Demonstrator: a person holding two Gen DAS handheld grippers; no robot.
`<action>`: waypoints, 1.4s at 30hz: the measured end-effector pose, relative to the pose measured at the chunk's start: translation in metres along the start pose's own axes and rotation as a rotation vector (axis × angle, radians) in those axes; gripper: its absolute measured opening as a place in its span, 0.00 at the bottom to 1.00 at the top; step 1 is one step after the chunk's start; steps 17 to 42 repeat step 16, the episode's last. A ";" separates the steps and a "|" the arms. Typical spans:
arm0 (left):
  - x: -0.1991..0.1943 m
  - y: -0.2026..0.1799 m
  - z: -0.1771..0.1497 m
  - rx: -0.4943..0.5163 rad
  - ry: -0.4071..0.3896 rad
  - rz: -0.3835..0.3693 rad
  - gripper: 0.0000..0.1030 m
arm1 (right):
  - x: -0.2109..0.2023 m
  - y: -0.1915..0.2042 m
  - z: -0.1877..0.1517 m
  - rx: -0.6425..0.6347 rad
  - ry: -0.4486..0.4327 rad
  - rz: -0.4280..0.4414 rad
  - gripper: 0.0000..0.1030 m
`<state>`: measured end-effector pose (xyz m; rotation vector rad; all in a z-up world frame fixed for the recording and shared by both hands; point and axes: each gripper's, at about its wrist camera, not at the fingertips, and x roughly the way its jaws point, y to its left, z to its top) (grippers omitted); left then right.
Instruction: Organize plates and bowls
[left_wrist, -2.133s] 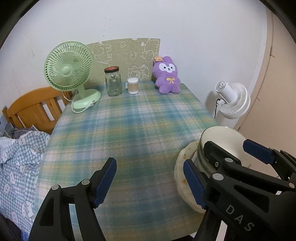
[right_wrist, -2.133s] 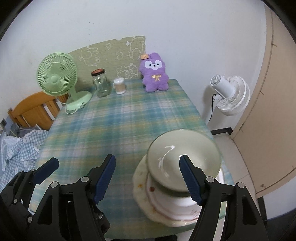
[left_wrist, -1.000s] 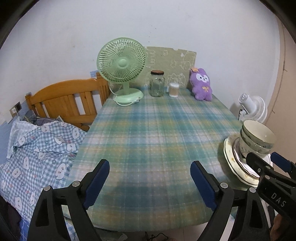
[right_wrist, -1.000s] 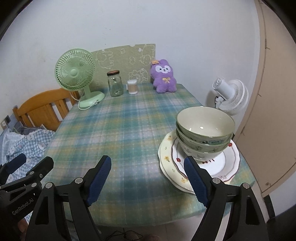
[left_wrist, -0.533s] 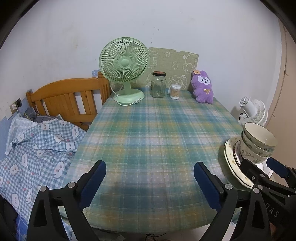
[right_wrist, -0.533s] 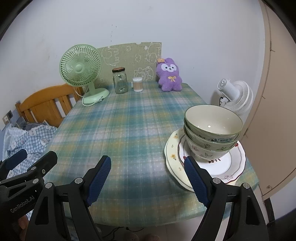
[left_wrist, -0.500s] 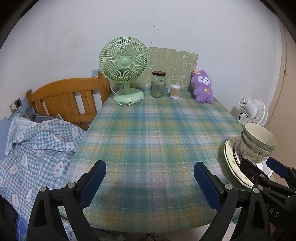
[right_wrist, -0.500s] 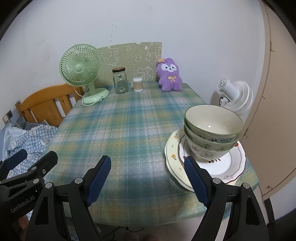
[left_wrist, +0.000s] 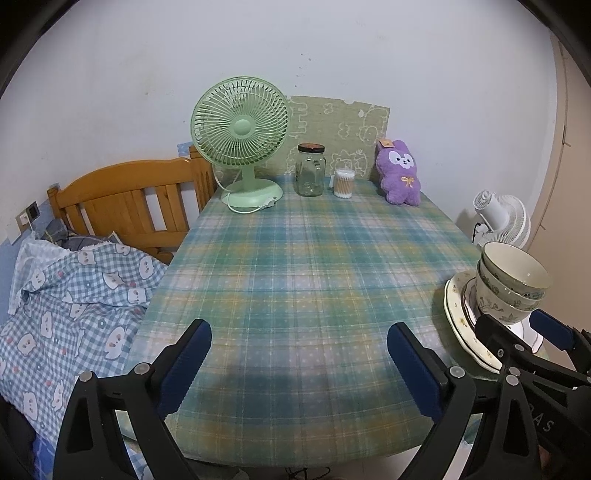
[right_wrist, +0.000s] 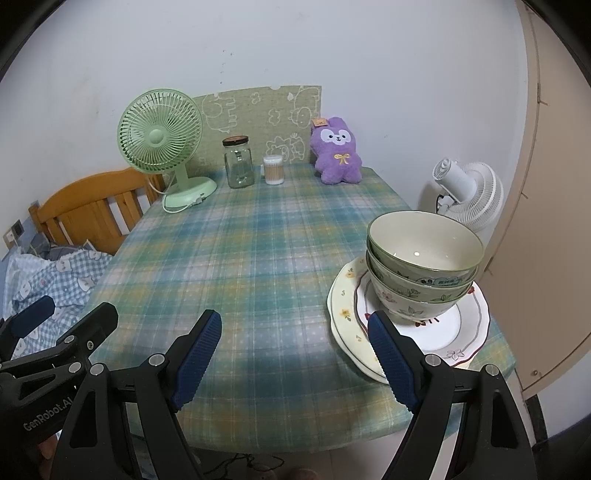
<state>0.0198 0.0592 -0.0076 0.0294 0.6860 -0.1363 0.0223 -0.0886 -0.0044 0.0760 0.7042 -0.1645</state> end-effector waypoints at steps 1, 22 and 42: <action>0.000 0.000 0.000 0.001 0.000 -0.001 0.94 | 0.000 0.000 0.000 0.000 0.000 0.000 0.81; 0.001 0.000 0.004 0.002 -0.004 -0.002 0.95 | 0.000 -0.001 0.001 -0.002 -0.001 0.001 0.81; 0.001 0.000 0.004 0.002 -0.004 -0.002 0.95 | 0.000 -0.001 0.001 -0.002 -0.001 0.001 0.81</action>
